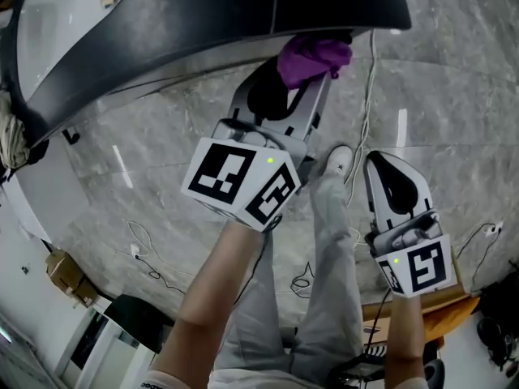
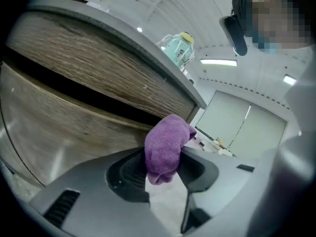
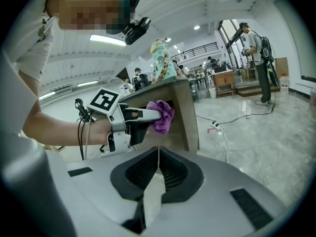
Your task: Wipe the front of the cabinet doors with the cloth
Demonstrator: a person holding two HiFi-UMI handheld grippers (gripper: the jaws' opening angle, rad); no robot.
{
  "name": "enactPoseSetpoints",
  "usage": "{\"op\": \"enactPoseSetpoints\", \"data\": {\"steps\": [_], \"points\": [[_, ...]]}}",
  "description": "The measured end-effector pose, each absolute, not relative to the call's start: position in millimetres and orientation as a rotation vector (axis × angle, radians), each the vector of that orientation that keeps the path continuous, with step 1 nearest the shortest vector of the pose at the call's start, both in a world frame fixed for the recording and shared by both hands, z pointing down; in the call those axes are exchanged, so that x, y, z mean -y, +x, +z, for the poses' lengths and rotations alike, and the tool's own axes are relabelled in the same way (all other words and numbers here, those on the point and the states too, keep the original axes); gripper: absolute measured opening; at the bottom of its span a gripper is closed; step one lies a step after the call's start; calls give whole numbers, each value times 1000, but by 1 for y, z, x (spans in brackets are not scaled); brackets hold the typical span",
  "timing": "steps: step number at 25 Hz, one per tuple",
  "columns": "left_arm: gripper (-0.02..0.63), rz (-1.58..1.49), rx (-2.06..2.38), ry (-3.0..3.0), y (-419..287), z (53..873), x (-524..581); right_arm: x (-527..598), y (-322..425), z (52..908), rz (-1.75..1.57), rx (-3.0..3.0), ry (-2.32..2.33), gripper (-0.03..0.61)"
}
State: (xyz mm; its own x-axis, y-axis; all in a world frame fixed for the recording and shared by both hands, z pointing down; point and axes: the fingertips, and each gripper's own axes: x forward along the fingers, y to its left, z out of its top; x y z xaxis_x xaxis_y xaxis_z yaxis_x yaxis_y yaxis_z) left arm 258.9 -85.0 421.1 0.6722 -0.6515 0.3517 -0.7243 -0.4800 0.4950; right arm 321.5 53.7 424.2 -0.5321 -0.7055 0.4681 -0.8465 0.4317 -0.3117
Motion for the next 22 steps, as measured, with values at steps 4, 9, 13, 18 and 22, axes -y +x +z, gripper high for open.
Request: {"op": "enactPoseSetpoints", "data": {"steps": [4, 9, 13, 18, 22], "points": [[150, 165, 1087, 2255, 221, 427, 92, -47, 289, 430, 745, 2413, 1312, 29], [150, 197, 1128, 2241, 168, 435, 97, -45, 248, 431, 749, 2424, 1275, 29], [152, 209, 1177, 2190, 121, 441, 99, -43, 215, 434, 748, 2438, 1244, 29], [152, 234, 1263, 2157, 78, 442, 97, -41, 186, 431, 745, 2456, 1213, 29], [152, 256, 1298, 2153, 47, 441, 100, -33, 159, 427, 735, 2478, 1189, 29]]}}
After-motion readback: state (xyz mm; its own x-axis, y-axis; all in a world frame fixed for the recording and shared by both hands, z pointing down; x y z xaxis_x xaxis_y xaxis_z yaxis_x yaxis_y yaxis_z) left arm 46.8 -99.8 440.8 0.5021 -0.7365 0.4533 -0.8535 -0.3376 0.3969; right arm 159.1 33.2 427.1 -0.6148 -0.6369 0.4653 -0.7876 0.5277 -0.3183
